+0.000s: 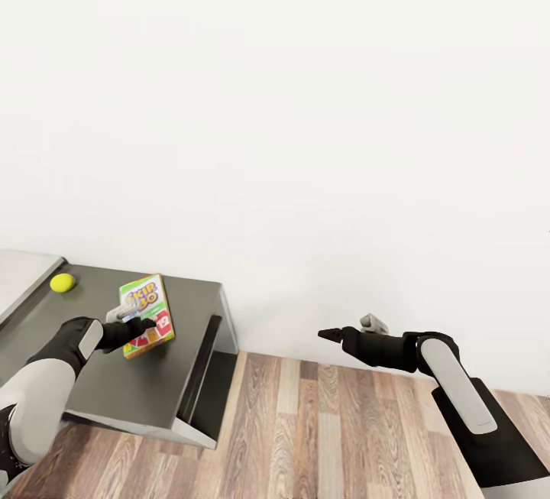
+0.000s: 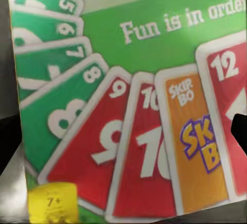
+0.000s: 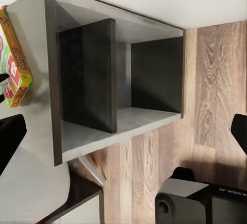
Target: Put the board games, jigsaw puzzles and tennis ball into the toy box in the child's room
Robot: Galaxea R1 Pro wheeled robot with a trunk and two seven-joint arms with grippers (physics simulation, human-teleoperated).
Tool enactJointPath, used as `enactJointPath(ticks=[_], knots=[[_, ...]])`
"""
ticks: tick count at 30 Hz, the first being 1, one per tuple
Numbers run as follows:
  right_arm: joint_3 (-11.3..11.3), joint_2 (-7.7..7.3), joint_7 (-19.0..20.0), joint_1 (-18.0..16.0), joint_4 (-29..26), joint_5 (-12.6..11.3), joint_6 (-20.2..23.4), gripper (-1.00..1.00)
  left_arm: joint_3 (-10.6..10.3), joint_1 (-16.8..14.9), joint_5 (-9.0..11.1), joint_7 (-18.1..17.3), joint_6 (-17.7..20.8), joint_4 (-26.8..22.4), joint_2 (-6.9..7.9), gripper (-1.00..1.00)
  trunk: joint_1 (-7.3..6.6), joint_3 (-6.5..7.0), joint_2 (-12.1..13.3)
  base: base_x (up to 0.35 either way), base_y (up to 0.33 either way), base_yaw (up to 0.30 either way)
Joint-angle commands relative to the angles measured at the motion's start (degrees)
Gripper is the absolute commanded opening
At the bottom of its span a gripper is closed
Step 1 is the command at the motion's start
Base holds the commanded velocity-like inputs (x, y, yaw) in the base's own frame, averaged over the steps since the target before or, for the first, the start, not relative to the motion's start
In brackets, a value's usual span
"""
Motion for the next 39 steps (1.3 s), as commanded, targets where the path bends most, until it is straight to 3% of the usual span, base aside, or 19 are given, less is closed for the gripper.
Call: enactJointPath(ticks=[1,13,31,39], knots=[[0.06,-0.05,-0.60,-0.05,-0.05,-0.58,0.04,1.00,0.33,-0.05,-0.04,-0.17,0.39,-0.07,-0.02,1.00,0.02,-0.10,-0.11,-0.083,-0.120,0.000],[0.09,-0.05,-0.60,-0.05,-0.10,-0.58,0.03,1.00,0.39,0.04,-0.03,-0.19,0.38,-0.07,0.04,1.00,0.02,-0.10,-0.11,-0.009,-0.015,0.000],[0.02,-0.05,-0.60,-0.05,-0.12,-0.58,0.07,1.00,0.38,0.04,-0.03,-0.26,0.38,-0.07,0.21,1.00,0.02,-0.10,-0.11,0.106,0.084,-0.001],[0.05,-0.05,-0.60,-0.05,-0.12,-0.58,0.06,1.00,0.31,0.04,-0.03,-0.26,0.38,-0.07,0.38,1.00,0.02,-0.10,-0.11,0.033,0.057,-0.167]])
